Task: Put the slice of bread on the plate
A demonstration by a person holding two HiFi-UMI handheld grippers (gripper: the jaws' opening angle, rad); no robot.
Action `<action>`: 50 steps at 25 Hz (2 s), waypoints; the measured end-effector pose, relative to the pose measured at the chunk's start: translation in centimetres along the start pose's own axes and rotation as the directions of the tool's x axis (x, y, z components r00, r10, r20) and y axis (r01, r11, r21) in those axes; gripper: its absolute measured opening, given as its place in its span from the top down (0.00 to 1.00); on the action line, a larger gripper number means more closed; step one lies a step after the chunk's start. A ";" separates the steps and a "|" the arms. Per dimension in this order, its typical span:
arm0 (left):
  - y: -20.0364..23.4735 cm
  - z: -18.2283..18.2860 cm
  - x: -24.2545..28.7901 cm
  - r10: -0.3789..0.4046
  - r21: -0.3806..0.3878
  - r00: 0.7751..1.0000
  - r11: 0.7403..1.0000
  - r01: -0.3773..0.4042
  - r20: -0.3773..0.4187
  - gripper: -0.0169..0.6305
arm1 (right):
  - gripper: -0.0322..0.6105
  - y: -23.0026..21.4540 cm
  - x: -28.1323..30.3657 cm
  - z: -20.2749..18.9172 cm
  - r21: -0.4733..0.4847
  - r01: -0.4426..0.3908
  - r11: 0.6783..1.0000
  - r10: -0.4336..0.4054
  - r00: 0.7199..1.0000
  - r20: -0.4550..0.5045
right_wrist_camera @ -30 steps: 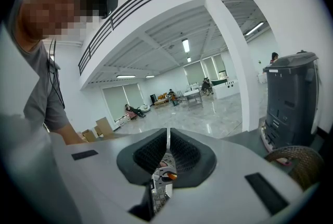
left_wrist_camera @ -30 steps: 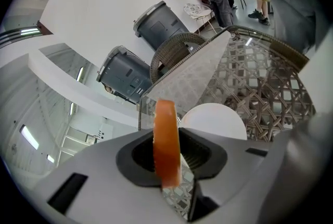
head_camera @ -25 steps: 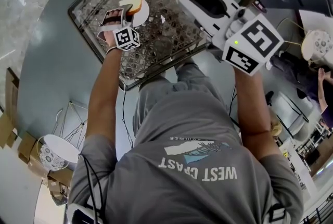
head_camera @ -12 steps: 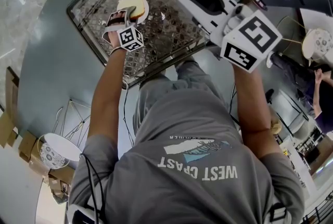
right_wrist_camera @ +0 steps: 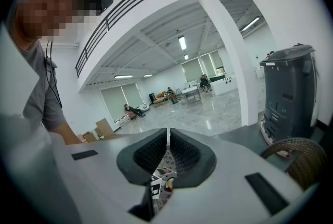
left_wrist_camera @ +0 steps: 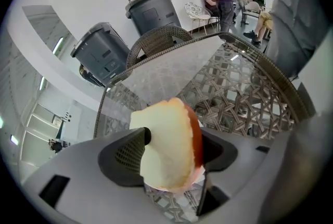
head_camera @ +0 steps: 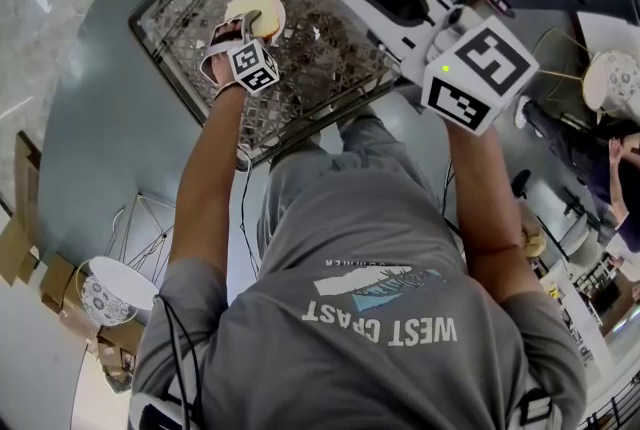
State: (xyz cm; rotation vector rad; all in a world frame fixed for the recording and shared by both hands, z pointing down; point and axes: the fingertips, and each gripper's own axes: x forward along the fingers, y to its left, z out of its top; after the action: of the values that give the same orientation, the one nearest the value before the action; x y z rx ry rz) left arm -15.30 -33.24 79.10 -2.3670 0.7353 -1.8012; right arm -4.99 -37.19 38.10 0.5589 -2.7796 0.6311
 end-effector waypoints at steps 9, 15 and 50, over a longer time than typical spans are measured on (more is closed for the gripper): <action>-1.1 -0.2 -0.1 -0.143 -0.075 0.990 0.987 0.143 -0.004 0.48 | 0.94 0.3 -0.4 0.0 0.008 0.012 1.000 -0.012 1.000 0.001; -1.6 -0.2 0.3 -0.208 -0.141 0.978 0.968 0.208 0.015 0.48 | 0.94 0.2 -0.7 -0.3 0.005 0.011 1.000 -0.011 1.000 0.003; 16.7 9.6 -42.6 0.495 -0.626 0.468 0.760 0.175 0.732 0.96 | 0.94 9.3 -3.7 5.7 -0.122 -0.041 0.992 0.065 0.976 0.208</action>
State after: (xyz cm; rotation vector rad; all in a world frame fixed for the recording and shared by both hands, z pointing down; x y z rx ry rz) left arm -20.09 -32.41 32.62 -2.8955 1.4312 0.0311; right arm -6.31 -30.83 28.57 0.5584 -3.0156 0.4379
